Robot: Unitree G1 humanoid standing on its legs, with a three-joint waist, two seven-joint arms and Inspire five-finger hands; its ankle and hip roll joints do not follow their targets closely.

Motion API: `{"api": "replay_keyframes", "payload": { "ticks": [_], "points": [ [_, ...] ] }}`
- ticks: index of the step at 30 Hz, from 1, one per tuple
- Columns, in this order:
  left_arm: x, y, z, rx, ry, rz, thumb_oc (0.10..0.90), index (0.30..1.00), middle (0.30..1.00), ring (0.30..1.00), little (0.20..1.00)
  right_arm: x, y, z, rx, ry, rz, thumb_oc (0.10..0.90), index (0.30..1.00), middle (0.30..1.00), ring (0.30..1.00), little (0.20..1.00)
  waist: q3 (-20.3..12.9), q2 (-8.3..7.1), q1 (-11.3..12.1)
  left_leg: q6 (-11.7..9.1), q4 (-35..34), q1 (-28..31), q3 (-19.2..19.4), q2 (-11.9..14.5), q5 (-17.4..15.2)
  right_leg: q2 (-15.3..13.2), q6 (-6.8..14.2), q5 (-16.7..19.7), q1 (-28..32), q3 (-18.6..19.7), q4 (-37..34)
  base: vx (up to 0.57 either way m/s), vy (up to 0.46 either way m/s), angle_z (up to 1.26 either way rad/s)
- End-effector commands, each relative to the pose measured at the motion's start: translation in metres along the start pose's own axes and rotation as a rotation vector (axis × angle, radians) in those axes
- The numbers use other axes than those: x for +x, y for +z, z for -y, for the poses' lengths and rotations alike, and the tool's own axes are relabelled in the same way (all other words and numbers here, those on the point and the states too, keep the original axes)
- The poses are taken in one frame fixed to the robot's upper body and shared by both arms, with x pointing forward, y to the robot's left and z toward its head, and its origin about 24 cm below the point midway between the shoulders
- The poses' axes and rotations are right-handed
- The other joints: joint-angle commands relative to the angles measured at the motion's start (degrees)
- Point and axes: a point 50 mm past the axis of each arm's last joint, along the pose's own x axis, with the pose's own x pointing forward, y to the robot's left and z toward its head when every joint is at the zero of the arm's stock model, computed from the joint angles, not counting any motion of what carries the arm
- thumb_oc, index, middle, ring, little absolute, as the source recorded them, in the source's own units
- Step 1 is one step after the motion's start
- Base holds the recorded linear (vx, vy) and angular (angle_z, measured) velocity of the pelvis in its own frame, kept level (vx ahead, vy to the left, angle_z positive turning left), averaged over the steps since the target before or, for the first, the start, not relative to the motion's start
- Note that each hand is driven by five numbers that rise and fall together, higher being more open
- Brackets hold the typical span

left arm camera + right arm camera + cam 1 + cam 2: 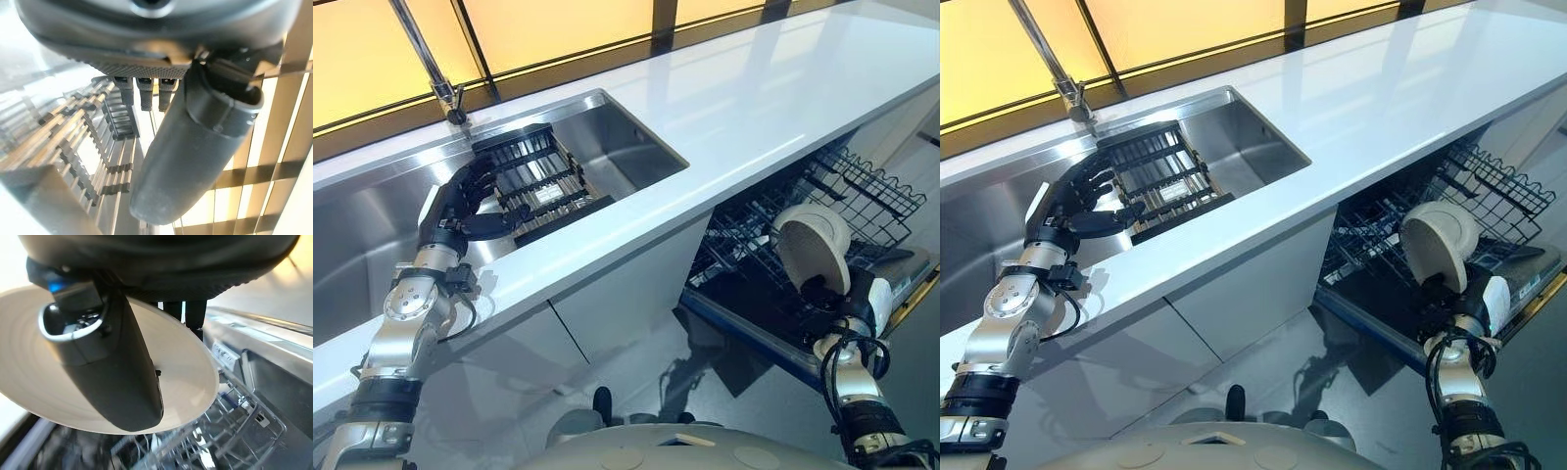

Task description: Pick up plates and place into dishwasher.

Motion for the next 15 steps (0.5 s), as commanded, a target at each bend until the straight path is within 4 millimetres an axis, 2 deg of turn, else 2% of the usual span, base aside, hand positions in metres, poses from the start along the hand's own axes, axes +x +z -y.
{"api": "replay_keyframes", "payload": {
  "ticks": [1, 5, 8, 9, 10, 11, 15],
  "points": [
    [0.016, 0.048, -0.002, 0.031, -0.018, 0.223, 0.8, 0.9, 0.9, 0.9, 0.9, 0.04, 0.061, 0.033, -0.069, -0.119, 0.192, 0.1, 0.3, 0.3, 0.3, 0.2, -1.96, -0.11, 2.68, 0.53, 0.9, 3.47, 2.92, -2.53, -10.04, 1.36, 0.63, -3.34, -3.79, -1.51, 4.25, 0.04, -0.038, 0.24],
    [0.021, 0.052, 0.0, 0.032, -0.055, 0.208, 0.8, 0.9, 0.9, 0.9, 0.9, 0.051, 0.051, 0.032, -0.184, -0.06, 0.084, 0.1, 0.3, 0.3, 0.3, 0.2, -1.81, -0.09, 4.27, 0.41, 1.0, 3.43, 1.83, -2.54, -9.74, 1.15, 0.44, -3.57, -3.15, -2.94, 4.3, 0.05, -0.035, 0.33],
    [0.022, 0.052, 0.0, 0.032, -0.069, 0.199, 0.8, 0.9, 0.9, 0.9, 0.9, 0.053, 0.053, 0.027, -0.215, -0.042, 0.054, 0.1, 0.3, 0.3, 0.3, 0.2, -1.79, -0.08, 4.97, 0.42, 1.13, 3.59, 1.39, -2.56, -9.67, 1.11, 0.26, -3.68, -2.71, -3.43, 4.25, 0.04, -0.021, 0.23],
    [0.022, 0.052, 0.001, 0.033, -0.073, 0.196, 0.8, 0.9, 0.9, 0.9, 0.9, 0.053, 0.053, 0.025, -0.22, -0.034, 0.043, 0.122, 0.319, 0.319, 0.319, 0.222, -1.75, -0.07, 5.12, 0.42, 1.16, 3.66, 1.28, -2.56, -9.67, 1.1, 0.23, -3.72, -2.58, -3.58, 4.27, 0.03, -0.02, 0.16],
    [0.022, 0.052, 0.002, 0.03, -0.078, 0.195, 0.8, 0.9, 0.9, 0.9, 0.9, 0.053, 0.055, 0.023, -0.225, -0.034, 0.044, 0.402, 0.559, 0.559, 0.559, 0.502, -1.72, -0.02, 5.27, 0.42, 1.19, 3.71, 1.14, -2.58, -9.65, 1.1, 0.19, -3.76, -2.46, -3.7, 4.29, 0.02, -0.014, 0.1],
    [0.022, 0.053, 0.003, 0.027, -0.081, 0.194, 0.8, 0.9, 0.9, 0.9, 0.9, 0.053, 0.058, 0.021, -0.222, -0.032, 0.046, 0.8, 0.9, 0.9, 0.9, 0.9, -1.66, 0.02, 5.4, 0.45, 1.22, 3.8, 1.0, -2.59, -9.66, 1.1, 0.13, -3.78, -2.37, -3.76, 4.3, 0.02, -0.01, 0.14],
    [0.022, 0.05, 0.004, 0.021, -0.088, 0.19, 0.8, 0.9, 0.9, 0.9, 0.9, 0.048, 0.075, 0.011, -0.184, -0.023, 0.096, 0.8, 0.9, 0.9, 0.9, 0.9, -1.44, 0.12, 5.15, 0.5, 1.15, 4.19, 0.97, -2.6, -9.8, 1.11, 0.08, -3.74, -2.08, -3.64, 4.2, 0.0, 0.001, 0.14]
  ]
}}
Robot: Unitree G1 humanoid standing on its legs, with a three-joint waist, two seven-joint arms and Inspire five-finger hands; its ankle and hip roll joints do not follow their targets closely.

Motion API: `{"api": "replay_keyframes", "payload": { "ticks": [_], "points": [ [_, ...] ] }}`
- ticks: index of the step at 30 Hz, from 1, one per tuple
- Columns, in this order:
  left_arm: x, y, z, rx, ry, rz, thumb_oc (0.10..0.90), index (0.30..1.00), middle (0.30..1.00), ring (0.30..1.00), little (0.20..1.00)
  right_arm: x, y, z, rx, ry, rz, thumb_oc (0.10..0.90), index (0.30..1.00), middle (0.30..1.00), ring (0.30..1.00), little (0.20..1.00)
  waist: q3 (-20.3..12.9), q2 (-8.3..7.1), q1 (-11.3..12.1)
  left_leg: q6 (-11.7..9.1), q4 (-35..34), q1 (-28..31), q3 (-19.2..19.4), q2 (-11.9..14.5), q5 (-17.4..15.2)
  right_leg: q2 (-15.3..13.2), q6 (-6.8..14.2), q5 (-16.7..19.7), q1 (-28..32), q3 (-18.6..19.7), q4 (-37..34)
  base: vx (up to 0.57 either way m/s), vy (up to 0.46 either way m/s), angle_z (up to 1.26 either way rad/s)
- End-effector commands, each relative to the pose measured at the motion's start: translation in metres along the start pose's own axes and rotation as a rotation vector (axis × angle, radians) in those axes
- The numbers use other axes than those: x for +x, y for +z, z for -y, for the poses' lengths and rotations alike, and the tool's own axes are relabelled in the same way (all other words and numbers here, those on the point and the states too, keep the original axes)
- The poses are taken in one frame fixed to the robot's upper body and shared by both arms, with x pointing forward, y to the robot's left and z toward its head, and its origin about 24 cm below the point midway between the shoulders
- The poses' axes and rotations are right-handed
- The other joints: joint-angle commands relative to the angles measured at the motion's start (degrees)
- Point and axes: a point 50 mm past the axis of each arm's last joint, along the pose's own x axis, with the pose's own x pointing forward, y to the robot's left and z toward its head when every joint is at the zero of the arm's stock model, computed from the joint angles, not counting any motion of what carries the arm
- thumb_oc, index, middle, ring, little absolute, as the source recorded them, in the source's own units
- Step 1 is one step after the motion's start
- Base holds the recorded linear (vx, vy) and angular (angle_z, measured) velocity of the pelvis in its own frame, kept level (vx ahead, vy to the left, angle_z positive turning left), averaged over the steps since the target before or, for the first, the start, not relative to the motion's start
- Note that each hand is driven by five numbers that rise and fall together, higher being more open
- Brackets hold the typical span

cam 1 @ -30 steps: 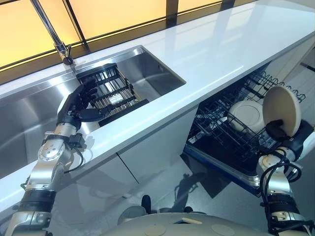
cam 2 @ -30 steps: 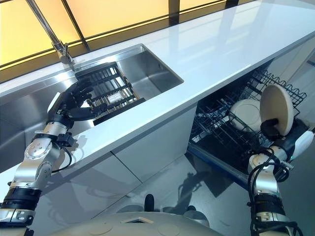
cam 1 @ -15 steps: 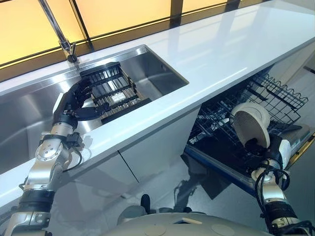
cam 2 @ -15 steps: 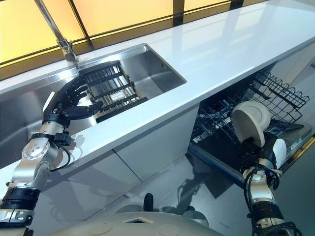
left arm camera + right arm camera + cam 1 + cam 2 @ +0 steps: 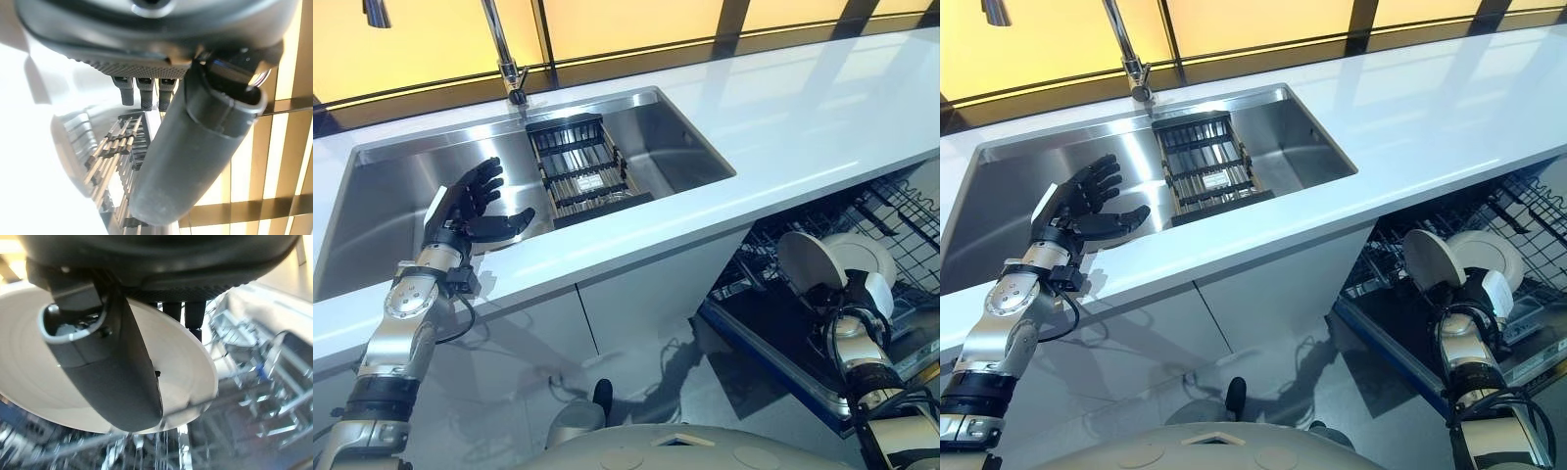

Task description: Pick up plates and place into dishwasher.

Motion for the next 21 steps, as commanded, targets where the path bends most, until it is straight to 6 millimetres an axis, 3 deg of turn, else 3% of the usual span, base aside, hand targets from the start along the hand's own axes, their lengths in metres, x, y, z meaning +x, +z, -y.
{"api": "replay_keyframes", "payload": {
  "ticks": [1, 4, 14, 18, 21],
  "points": [
    [0.018, 0.052, 0.0, 0.013, -0.03, 0.231, 0.8, 0.9, 0.9, 0.9, 0.9, 0.007, 0.065, 0.028, 0.026, -0.119, 0.236, 0.8, 0.9, 0.9, 0.9, 0.9, -2.05, 0.35, 1.31, 0.48, 1.11, 4.59, 3.39, -2.23, -11.14, 1.21, 0.27, -2.55, -4.58, 0.58, 4.22, -0.01, 0.01, 0.07],
    [0.016, 0.046, 0.001, 0.006, -0.024, 0.225, 0.8, 0.9, 0.9, 0.9, 0.9, -0.004, 0.08, 0.027, 0.083, -0.113, 0.323, 0.8, 0.9, 0.9, 0.9, 0.9, -2.1, 0.32, 0.17, 0.69, 0.89, 5.07, 4.11, -2.23, -11.34, 1.32, 0.49, -2.35, -4.63, 1.49, 4.05, -0.01, 0.003, -0.02],
    [0.012, 0.04, 0.006, -0.01, -0.024, 0.221, 0.8, 0.9, 0.9, 0.9, 0.9, -0.022, 0.096, 0.041, 0.208, -0.166, 0.463, 0.8, 0.9, 0.9, 0.9, 0.9, -2.13, -0.25, -2.22, 1.0, 1.11, 6.04, 6.28, -2.24, -12.14, 1.99, 0.95, -1.19, -4.45, 4.39, 2.18, -0.03, 0.002, -0.1],
    [0.009, 0.036, 0.005, -0.017, -0.005, 0.219, 0.8, 0.9, 0.9, 0.9, 0.9, -0.032, 0.095, 0.047, 0.341, -0.216, 0.501, 0.8, 0.9, 0.9, 0.9, 0.9, -2.2, -0.2, -3.34, 1.04, 1.24, 6.27, 7.1, -2.16, -12.37, 2.42, 1.01, -0.89, -4.54, 5.72, 1.57, -0.04, -0.002, -0.18],
    [0.004, 0.032, 0.001, -0.02, 0.01, 0.214, 0.8, 0.9, 0.9, 0.9, 0.9, -0.039, 0.083, 0.046, 0.444, -0.236, 0.488, 0.8, 0.9, 0.9, 0.9, 0.9, -2.24, -0.06, -4.22, 0.91, 1.09, 6.4, 7.49, -2.01, -12.39, 2.7, 1.15, -0.66, -4.6, 6.37, 1.19, -0.02, -0.006, -0.13]
  ]
}}
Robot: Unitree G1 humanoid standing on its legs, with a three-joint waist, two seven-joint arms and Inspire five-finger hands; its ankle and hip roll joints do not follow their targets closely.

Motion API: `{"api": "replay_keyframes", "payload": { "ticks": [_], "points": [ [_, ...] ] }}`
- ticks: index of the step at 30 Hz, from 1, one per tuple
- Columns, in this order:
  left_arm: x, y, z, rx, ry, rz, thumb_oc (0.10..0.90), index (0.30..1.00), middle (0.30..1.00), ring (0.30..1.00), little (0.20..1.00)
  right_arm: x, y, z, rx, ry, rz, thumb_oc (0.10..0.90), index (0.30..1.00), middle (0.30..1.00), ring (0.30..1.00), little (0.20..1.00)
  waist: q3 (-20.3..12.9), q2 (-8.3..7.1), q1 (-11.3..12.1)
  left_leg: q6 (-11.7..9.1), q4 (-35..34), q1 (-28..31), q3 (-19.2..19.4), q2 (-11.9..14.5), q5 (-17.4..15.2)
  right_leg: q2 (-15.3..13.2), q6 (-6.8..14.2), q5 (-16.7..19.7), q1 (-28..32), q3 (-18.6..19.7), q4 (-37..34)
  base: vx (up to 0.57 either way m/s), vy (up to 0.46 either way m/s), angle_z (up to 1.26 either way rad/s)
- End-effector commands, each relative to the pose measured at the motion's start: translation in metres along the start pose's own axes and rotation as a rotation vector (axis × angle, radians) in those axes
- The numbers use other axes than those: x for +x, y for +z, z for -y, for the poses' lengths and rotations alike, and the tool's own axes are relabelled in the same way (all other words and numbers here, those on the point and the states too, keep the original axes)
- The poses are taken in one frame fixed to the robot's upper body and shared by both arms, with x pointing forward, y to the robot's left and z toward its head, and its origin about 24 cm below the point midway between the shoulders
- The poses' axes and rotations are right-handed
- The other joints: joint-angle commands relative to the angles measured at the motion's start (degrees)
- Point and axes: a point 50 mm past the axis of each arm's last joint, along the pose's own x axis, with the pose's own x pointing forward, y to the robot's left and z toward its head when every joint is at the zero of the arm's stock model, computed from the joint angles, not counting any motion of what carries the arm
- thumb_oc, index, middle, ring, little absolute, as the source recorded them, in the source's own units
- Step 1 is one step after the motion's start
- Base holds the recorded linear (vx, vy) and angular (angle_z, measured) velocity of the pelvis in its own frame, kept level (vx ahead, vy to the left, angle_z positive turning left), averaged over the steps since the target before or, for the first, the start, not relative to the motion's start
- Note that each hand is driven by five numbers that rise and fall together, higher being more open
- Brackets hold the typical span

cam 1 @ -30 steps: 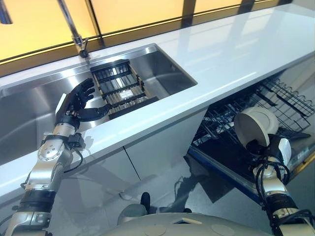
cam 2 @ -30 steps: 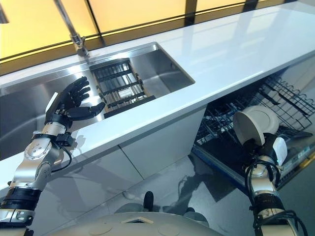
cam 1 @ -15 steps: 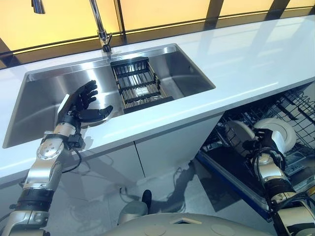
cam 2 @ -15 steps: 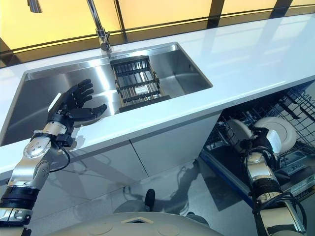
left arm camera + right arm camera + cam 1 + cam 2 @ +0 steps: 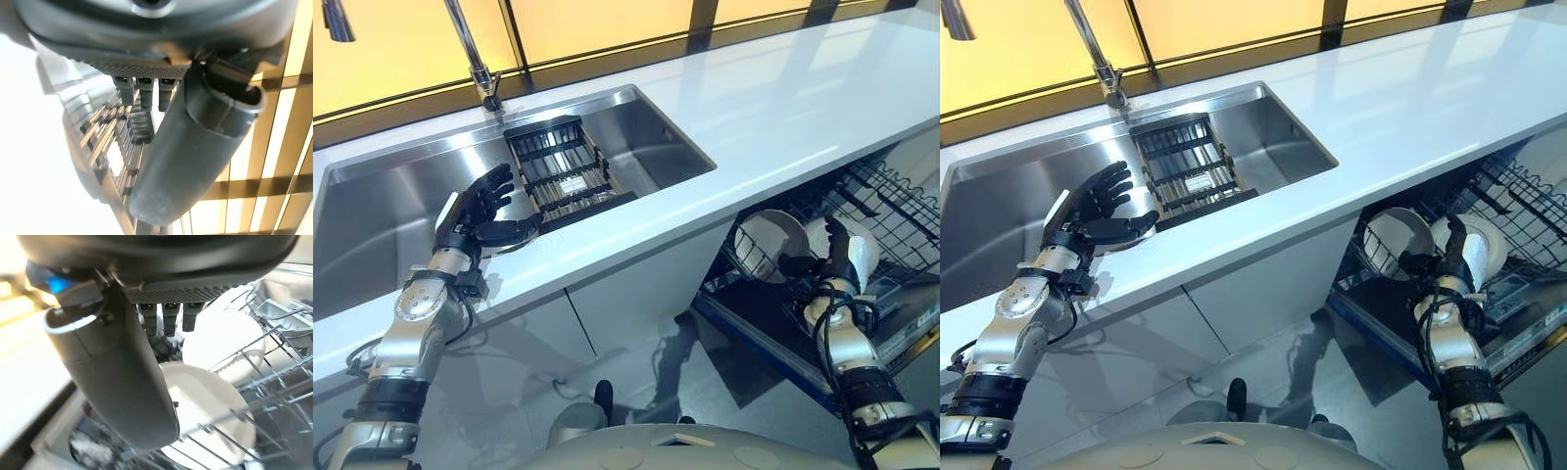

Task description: Pick up plates and place into dishwasher.

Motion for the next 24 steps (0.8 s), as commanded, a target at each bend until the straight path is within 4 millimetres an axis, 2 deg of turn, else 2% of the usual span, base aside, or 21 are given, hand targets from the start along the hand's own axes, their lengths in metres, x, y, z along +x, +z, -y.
{"api": "replay_keyframes", "payload": {
  "ticks": [1, 5, 10, 12, 19, 24],
  "points": [
    [0.004, 0.041, -0.009, 0.024, 0.027, 0.233, 0.8, 0.9, 0.9, 0.9, 0.9, 0.005, 0.039, 0.029, 0.179, -0.179, 0.215, 0.8, 0.9, 0.9, 0.9, 0.9, -3.0, -0.42, -1.21, 1.0, 0.84, 5.22, 3.27, -2.57, -11.51, 2.78, 0.98, -0.33, -3.73, 1.15, 1.28, -0.01, -0.005, -0.22],
    [-0.001, 0.038, -0.013, 0.016, 0.049, 0.23, 0.8, 0.9, 0.9, 0.9, 0.9, -0.008, 0.021, 0.027, 0.278, -0.224, 0.163, 0.8, 0.9, 0.9, 0.9, 0.9, -3.15, -0.13, -2.11, 0.8, 0.42, 4.91, 3.66, -2.41, -11.26, 3.03, 1.04, -0.32, -4.05, 1.53, 1.12, -0.01, -0.001, -0.1],
    [-0.004, 0.035, -0.014, 0.004, 0.07, 0.224, 0.8, 0.9, 0.9, 0.9, 0.9, -0.023, -0.013, 0.018, 0.515, -0.304, -0.001, 0.8, 0.9, 0.9, 0.9, 0.9, -2.68, 0.69, -2.96, 0.58, 0.38, 4.52, 4.11, -2.15, -11.18, 3.09, 0.98, -0.56, -4.52, 1.73, 1.36, -0.01, 0.01, -0.1],
    [-0.004, 0.036, -0.013, -0.001, 0.071, 0.224, 0.8, 0.9, 0.9, 0.9, 0.9, -0.026, -0.019, 0.016, 0.563, -0.324, -0.025, 0.8, 0.9, 0.9, 0.9, 0.9, -2.38, 1.04, -2.93, 0.58, 0.39, 4.45, 4.02, -2.13, -11.05, 3.02, 0.86, -0.72, -4.61, 1.6, 1.62, 0.0, 0.005, -0.03],
    [-0.003, 0.034, -0.008, -0.017, 0.059, 0.215, 0.8, 0.9, 0.9, 0.9, 0.9, -0.032, -0.016, 0.001, 0.628, -0.317, -0.031, 0.8, 0.9, 0.9, 0.9, 0.9, -1.67, 2.01, -2.05, 0.49, 0.7, 3.9, 3.23, -2.25, -10.58, 2.56, 0.47, -1.28, -4.9, 0.55, 2.64, 0.0, 0.003, 0.01],
    [-0.003, 0.032, -0.004, -0.021, 0.049, 0.199, 0.8, 0.9, 0.9, 0.9, 0.9, -0.035, -0.007, -0.019, 0.723, -0.153, -0.017, 0.8, 0.9, 0.9, 0.9, 0.9, -1.5, 2.25, -0.97, 0.55, 1.03, 3.58, 2.4, -2.31, -10.23, 2.03, 0.21, -1.97, -5.09, -0.75, 4.0, 0.04, 0.017, 0.12]
  ]
}}
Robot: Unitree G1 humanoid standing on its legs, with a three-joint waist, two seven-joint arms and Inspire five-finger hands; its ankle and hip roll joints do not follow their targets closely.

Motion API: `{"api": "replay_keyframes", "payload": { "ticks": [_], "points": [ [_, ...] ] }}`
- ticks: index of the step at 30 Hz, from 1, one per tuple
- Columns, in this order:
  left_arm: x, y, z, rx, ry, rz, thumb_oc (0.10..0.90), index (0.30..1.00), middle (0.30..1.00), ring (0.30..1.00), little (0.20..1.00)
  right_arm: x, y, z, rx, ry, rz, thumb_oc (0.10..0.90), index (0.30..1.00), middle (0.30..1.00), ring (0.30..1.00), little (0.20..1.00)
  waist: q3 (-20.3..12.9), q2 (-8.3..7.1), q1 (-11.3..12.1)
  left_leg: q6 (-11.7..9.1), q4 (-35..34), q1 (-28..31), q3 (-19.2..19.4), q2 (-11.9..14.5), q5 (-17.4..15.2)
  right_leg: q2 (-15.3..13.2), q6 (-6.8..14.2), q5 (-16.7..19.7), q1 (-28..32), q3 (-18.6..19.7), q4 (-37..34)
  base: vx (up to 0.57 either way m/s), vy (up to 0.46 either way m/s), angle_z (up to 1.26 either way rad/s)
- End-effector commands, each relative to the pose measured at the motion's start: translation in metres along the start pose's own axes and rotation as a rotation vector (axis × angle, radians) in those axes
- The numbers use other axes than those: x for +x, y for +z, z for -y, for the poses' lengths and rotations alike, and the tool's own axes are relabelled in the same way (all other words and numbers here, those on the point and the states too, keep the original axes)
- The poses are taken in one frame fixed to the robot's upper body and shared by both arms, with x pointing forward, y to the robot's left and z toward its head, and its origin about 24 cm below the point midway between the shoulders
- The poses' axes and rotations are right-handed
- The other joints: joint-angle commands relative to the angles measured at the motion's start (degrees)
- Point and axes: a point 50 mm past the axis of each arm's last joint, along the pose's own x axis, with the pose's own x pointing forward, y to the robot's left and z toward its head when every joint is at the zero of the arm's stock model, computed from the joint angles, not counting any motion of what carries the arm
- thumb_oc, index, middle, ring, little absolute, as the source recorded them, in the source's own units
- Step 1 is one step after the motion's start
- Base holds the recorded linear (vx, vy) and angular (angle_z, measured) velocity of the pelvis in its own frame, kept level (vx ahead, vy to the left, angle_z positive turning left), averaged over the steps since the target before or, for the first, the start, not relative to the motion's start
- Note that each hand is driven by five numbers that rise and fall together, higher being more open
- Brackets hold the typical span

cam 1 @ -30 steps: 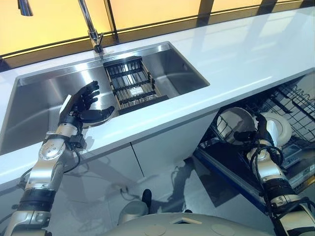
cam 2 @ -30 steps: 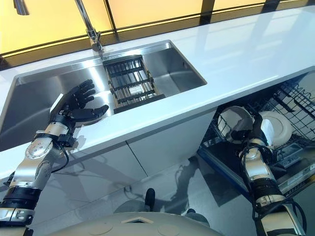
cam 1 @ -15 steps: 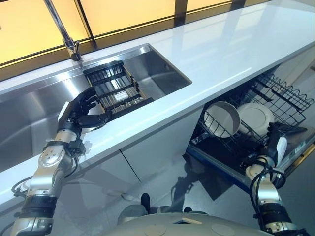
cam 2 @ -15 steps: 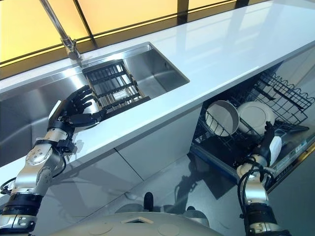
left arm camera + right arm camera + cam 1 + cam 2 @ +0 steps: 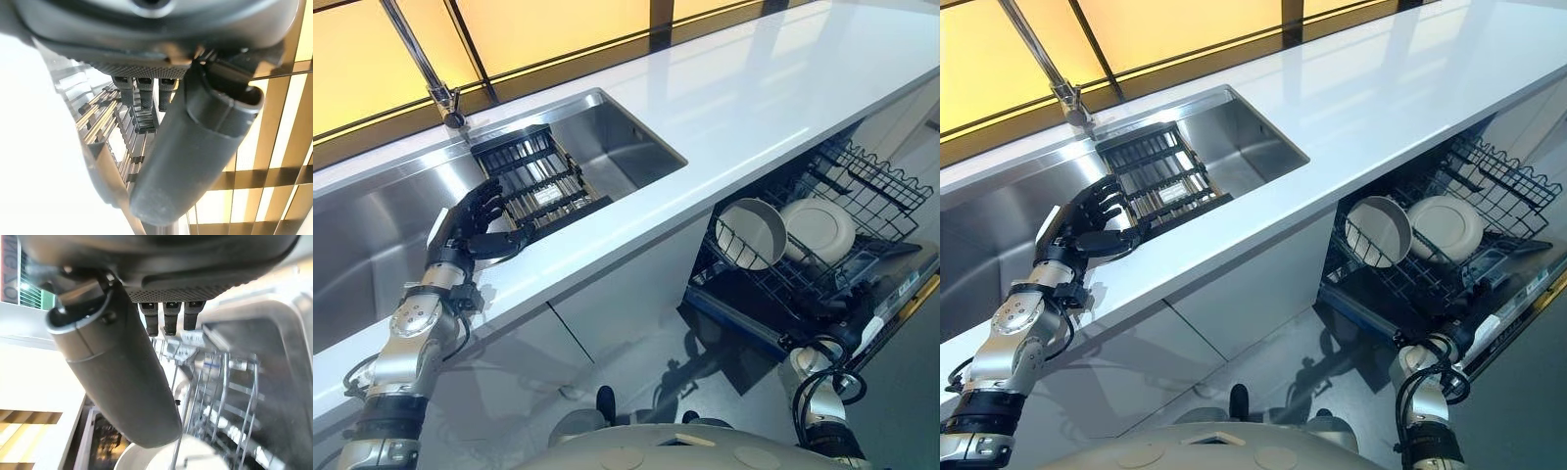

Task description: Pick up plates and place into dishwasher.

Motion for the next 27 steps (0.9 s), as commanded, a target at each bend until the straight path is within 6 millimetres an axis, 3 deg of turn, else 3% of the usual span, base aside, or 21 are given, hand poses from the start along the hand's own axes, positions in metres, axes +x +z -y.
{"api": "replay_keyframes", "payload": {
  "ticks": [1, 6, 11, 13, 20, 27],
  "points": [
    [0.008, 0.044, 0.004, 0.003, -0.014, 0.229, 0.8, 0.9, 0.9, 0.9, 0.9, 0.006, 0.049, -0.032, 0.197, 0.143, 0.193, 0.8, 0.9, 0.9, 0.9, 0.9, -1.28, 0.59, 1.77, 0.8, 1.06, 3.01, 1.73, -2.37, -9.47, 2.02, 0.22, -1.99, -5.22, -1.79, 3.83, 0.04, 0.01, 0.09],
    [0.009, 0.039, 0.009, -0.001, -0.032, 0.203, 0.8, 0.9, 0.9, 0.9, 0.9, -0.001, 0.054, -0.049, 0.313, 0.273, 0.18, 0.8, 0.9, 0.9, 0.9, 0.9, -1.11, 0.67, 3.21, 0.85, 1.59, 2.58, 0.59, -2.59, -9.23, 1.41, 0.11, -2.27, -5.22, -3.41, 4.56, 0.07, 0.021, 0.1],
    [0.008, 0.034, 0.011, -0.002, -0.04, 0.181, 0.8, 0.9, 0.9, 0.9, 0.9, -0.007, 0.043, -0.067, 0.668, 0.413, -0.028, 0.8, 0.9, 0.9, 0.9, 0.9, -0.83, 1.0, 5.0, 0.95, 2.76, 1.99, -0.64, -2.96, -9.4, 0.72, -0.17, -2.32, -5.09, -4.89, 4.74, 0.09, 0.051, 0.06],
    [0.008, 0.032, 0.011, -0.001, -0.044, 0.17, 0.8, 0.9, 0.9, 0.9, 0.9, -0.011, 0.032, -0.072, 0.852, 0.371, -0.136, 0.8, 0.9, 0.9, 0.9, 0.9, -1.07, 1.24, 5.82, 1.01, 2.87, 1.91, -0.94, -3.07, -9.46, 0.44, -0.21, -2.28, -4.86, -5.6, 4.4, 0.09, 0.06, 0.03],
    [0.005, 0.029, 0.013, -0.013, -0.046, 0.152, 0.8, 0.9, 0.9, 0.9, 0.9, -0.03, 0.029, -0.084, 0.975, 0.302, -0.19, 0.8, 0.9, 0.9, 0.9, 0.9, -2.07, 1.75, 6.93, 1.34, 2.67, 2.12, -1.45, -3.45, -9.5, -0.21, -0.14, -2.03, -4.65, -6.35, 3.9, 0.04, 0.055, 0.09],
    [0.001, 0.025, 0.016, -0.023, -0.057, 0.141, 0.8, 0.9, 0.9, 0.9, 0.9, -0.024, 0.03, -0.061, 1.035, 0.03, -0.173, 0.8, 0.9, 0.9, 0.9, 0.9, -2.21, 2.07, 6.14, 1.67, 2.25, 2.41, -0.56, -3.68, -9.52, -0.58, 0.39, -1.33, -4.92, -5.93, 3.52, 0.02, 0.031, 0.04]
  ]
}}
